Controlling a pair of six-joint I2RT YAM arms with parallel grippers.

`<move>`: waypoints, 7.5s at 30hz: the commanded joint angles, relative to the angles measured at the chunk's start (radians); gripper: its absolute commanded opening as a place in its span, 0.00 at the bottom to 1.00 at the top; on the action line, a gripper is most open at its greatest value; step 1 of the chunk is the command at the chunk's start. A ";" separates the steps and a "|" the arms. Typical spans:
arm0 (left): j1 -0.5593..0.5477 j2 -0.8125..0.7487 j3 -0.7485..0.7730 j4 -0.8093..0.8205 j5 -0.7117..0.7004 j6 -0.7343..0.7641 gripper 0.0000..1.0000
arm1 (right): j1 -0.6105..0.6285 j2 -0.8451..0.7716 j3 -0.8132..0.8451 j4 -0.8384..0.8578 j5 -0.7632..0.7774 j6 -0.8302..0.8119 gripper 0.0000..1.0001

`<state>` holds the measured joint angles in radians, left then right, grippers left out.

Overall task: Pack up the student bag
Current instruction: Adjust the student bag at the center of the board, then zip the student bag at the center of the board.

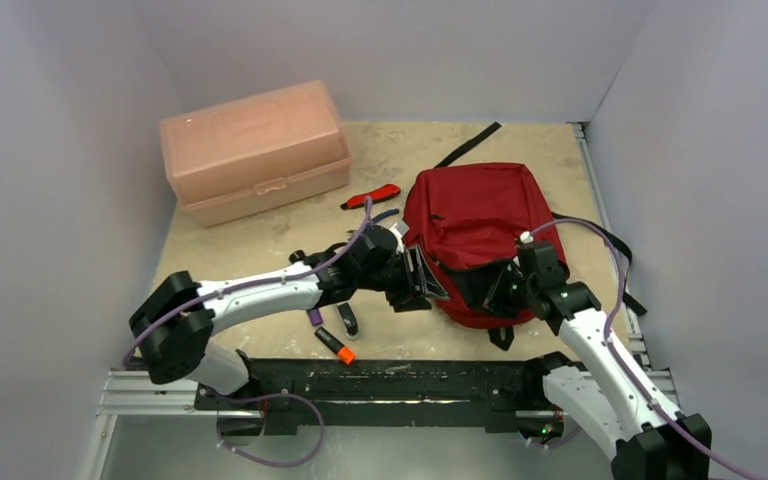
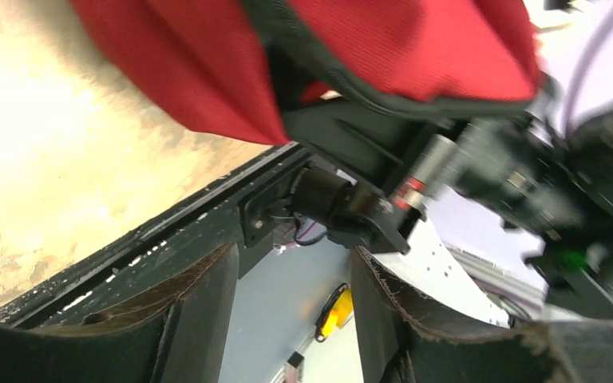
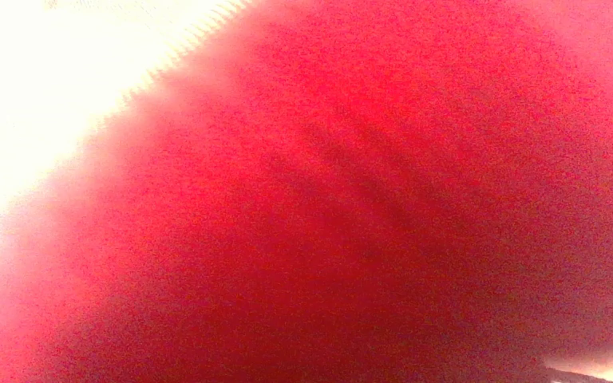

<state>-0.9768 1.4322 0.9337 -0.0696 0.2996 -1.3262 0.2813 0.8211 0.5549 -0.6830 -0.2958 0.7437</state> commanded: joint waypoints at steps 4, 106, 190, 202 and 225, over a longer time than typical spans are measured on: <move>-0.015 0.234 0.005 0.298 0.087 -0.281 0.56 | 0.005 -0.113 0.050 -0.094 0.087 0.042 0.00; 0.309 0.388 0.173 0.123 0.308 -0.049 0.44 | 0.622 0.538 0.644 -0.226 0.649 -0.352 0.32; 0.196 0.384 0.288 0.054 0.145 -0.128 0.26 | 0.700 0.449 0.622 -0.589 0.811 0.022 0.00; 0.274 0.342 0.213 -0.021 0.219 0.106 0.00 | 0.245 0.115 0.443 -0.642 0.897 0.265 0.00; 0.198 -0.078 0.170 -0.186 -0.068 0.631 0.68 | -0.467 0.054 0.368 -0.159 0.458 -0.141 0.00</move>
<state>-0.7063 1.6199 1.1347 -0.2707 0.4755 -0.9184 -0.1787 0.8806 0.9062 -0.9382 0.1867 0.6704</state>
